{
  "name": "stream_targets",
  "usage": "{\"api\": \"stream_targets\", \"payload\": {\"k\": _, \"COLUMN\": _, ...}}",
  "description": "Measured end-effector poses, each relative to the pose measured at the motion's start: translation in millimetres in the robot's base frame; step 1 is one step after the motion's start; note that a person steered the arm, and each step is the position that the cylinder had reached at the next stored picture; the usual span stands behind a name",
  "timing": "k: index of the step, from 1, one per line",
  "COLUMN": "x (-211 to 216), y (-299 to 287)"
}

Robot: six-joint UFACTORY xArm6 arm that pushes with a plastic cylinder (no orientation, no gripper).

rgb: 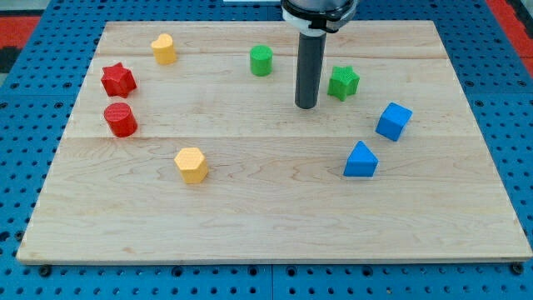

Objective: Touch the top right of yellow hexagon

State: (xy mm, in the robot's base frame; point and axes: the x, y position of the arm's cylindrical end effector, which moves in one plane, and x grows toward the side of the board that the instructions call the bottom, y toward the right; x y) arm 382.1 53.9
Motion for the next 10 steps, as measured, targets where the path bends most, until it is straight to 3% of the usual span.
{"api": "stream_targets", "payload": {"k": 7, "x": 23, "y": 27}}
{"api": "stream_targets", "payload": {"k": 9, "x": 90, "y": -44}}
{"api": "stream_targets", "payload": {"k": 10, "x": 92, "y": -88}}
